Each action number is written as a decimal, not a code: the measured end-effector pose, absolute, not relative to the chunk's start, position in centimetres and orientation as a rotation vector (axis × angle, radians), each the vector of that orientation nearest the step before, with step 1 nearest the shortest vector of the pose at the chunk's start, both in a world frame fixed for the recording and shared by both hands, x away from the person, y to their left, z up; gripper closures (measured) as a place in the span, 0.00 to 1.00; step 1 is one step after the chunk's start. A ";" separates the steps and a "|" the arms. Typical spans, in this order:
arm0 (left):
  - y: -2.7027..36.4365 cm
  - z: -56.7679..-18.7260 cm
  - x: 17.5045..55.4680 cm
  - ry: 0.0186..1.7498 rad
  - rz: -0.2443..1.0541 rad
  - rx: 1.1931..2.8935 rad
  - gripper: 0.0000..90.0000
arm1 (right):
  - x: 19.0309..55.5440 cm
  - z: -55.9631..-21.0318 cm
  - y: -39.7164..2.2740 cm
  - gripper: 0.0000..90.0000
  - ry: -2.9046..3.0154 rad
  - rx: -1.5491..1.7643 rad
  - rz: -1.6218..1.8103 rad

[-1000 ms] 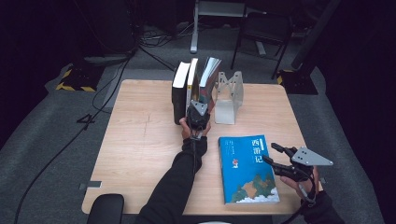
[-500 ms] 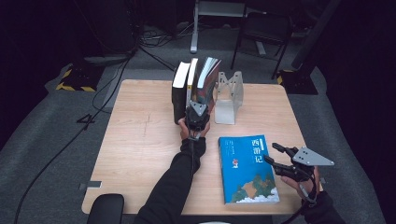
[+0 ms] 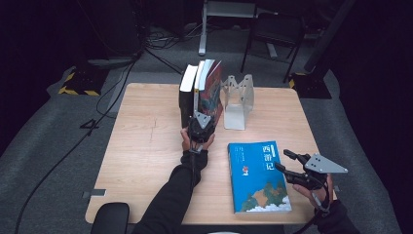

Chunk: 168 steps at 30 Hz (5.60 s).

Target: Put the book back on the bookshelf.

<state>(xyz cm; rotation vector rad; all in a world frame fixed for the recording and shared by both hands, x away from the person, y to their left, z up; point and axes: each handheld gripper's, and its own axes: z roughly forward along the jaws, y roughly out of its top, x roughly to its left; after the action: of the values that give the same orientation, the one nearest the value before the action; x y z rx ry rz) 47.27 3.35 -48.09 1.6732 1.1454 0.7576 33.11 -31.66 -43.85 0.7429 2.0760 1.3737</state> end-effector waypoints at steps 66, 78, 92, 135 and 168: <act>3.1 -46.3 47.6 1.017 0.733 1.956 0.63 | 33.3 -44.1 -31.4 0.45 2.111 0.750 1.338; 3.9 -45.2 46.3 0.918 0.732 2.025 0.62 | 33.3 -44.3 -31.3 0.45 2.135 0.749 1.326; 4.7 -45.5 43.0 0.692 0.602 2.161 0.57 | 33.2 -44.4 -31.1 0.44 2.174 0.746 1.311; 10.5 -49.7 33.0 0.400 0.147 2.399 0.35 | 28.8 -47.9 -36.7 0.36 2.505 0.893 1.100; 10.6 -49.8 31.8 0.421 0.148 2.411 0.22 | 29.1 -49.0 -29.1 0.31 2.620 0.663 1.126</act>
<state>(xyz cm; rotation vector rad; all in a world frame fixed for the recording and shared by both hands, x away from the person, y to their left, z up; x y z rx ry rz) 31.80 10.64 -49.82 2.4109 0.4208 0.1478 29.07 -29.13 -48.97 0.6631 2.6197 1.1265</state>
